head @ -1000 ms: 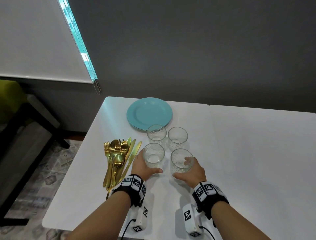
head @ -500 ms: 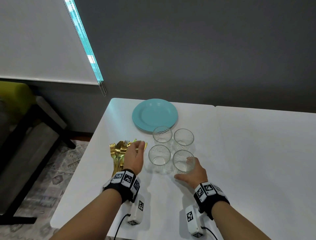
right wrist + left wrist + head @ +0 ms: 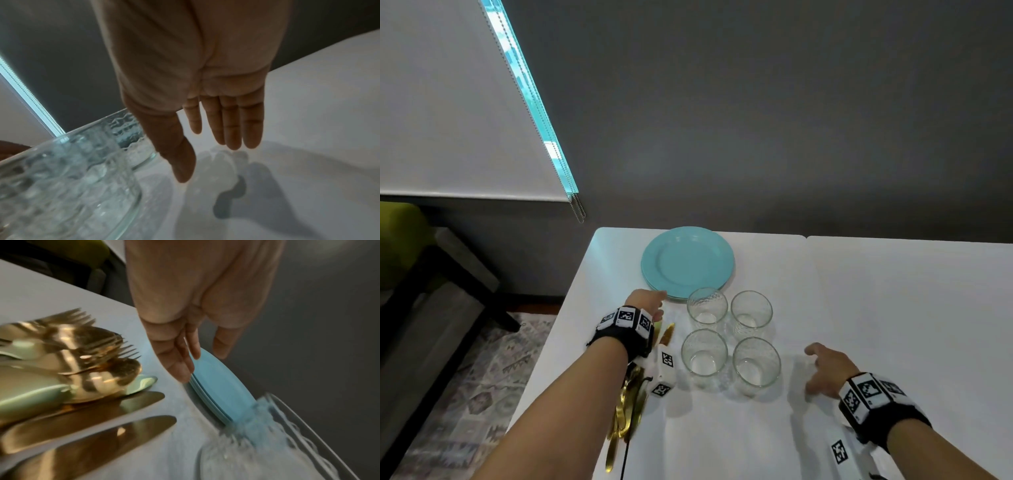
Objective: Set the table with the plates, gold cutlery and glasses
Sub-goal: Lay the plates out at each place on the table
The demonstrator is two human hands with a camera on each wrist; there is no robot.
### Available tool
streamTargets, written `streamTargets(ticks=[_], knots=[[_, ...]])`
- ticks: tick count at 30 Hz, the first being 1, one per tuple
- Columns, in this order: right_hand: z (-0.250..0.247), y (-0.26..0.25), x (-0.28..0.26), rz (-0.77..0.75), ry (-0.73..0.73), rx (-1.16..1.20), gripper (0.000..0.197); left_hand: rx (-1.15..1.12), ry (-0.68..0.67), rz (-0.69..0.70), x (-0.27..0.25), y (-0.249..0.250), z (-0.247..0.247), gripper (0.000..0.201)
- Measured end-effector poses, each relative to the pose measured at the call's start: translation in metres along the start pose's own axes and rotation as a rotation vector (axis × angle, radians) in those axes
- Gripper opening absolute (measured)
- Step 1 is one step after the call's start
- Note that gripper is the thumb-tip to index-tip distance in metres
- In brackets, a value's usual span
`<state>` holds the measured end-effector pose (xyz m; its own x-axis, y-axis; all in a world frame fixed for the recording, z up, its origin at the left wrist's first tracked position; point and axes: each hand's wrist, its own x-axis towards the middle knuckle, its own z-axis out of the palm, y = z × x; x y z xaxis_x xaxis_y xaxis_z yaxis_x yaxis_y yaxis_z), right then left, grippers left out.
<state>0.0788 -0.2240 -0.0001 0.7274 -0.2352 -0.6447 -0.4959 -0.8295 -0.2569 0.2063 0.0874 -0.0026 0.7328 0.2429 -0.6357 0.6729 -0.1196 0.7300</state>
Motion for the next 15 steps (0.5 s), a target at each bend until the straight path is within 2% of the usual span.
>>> streamTargets(ticks=[4, 6, 8, 13, 15], knots=[[-0.016, 0.012, 0.008, 0.05, 0.025, 0.004, 0.071, -0.126, 0.023, -0.062, 0.041, 0.003, -0.001, 0.017], [-0.021, 0.014, 0.013, 0.064, 0.047, 0.011, 0.065, -0.112, 0.049, -0.097, 0.063, 0.002, 0.003, 0.018], [-0.023, 0.014, 0.019, 0.073, 0.053, 0.018, 0.062, -0.069, 0.057, -0.081, 0.068, 0.007, 0.009, 0.026], [-0.024, 0.012, 0.029, 0.098, 0.019, 0.023, 0.059, -0.049, 0.049, -0.076, 0.07, 0.01, 0.017, 0.016], [-0.023, 0.012, 0.03, 0.109, 0.008, 0.024, 0.058, -0.076, 0.036, -0.071, 0.072, 0.009, 0.016, 0.022]])
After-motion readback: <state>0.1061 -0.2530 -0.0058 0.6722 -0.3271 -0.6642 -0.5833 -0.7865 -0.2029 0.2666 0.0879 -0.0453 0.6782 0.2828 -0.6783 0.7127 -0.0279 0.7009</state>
